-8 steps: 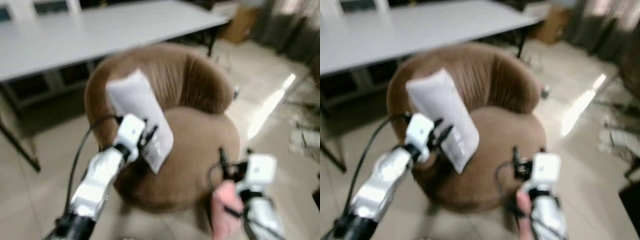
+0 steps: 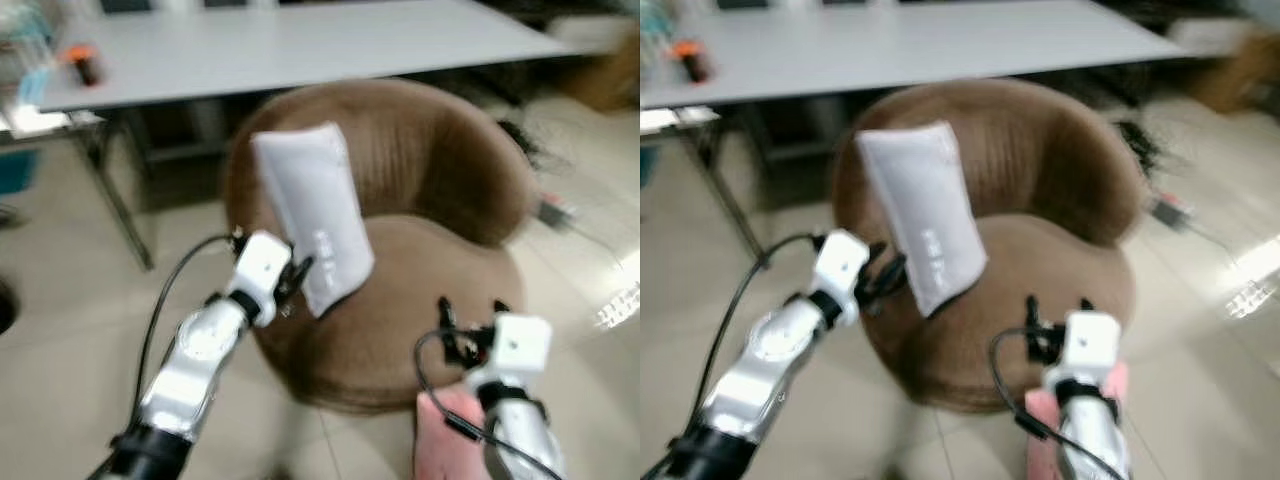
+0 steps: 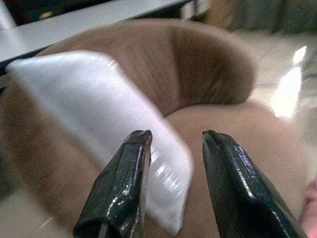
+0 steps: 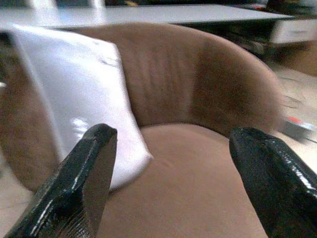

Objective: Move the pillow to the sofa from floor

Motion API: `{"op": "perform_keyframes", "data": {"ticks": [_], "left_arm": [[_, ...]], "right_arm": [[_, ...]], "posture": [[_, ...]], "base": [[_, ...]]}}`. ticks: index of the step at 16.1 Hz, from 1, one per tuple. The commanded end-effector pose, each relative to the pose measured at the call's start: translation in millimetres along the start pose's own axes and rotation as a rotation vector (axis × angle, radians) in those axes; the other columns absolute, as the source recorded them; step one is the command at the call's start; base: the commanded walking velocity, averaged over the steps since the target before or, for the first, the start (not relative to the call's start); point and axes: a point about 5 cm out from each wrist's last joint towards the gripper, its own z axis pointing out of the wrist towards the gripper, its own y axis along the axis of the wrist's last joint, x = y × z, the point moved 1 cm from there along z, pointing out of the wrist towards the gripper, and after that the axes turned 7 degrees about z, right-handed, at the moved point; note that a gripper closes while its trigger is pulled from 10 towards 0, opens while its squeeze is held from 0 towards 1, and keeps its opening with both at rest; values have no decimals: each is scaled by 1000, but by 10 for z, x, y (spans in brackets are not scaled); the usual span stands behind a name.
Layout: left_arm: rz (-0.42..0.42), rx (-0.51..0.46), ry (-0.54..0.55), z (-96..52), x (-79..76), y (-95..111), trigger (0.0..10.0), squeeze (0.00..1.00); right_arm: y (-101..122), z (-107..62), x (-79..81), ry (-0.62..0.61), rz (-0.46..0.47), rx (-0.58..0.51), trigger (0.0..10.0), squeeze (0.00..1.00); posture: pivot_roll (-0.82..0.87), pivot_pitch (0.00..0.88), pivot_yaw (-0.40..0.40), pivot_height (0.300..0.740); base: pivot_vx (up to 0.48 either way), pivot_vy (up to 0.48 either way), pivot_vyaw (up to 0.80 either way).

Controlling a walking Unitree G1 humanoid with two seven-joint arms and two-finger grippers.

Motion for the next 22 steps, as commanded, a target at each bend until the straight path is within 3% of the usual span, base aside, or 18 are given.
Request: {"op": "perform_keyframes", "data": {"ticks": [1,15,22], "left_arm": [[4,-23,-11,39,-21,65,10000,0],[9,-2,-52,22,-102,-4,10000,0],[12,7,-45,-21,-102,-51,10000,0]], "right_arm": [[-6,-23,-77,-28,-10,3,10000,0],[-29,-88,-100,-41,-13,11,10000,0],[-85,-93,74,114,-38,51,10000,0]], "posture": [[20,27,9,740],[5,36,22,740],[15,37,12,740]], "base": [[0,-480,0],[0,-480,0],[0,-480,800]]}}
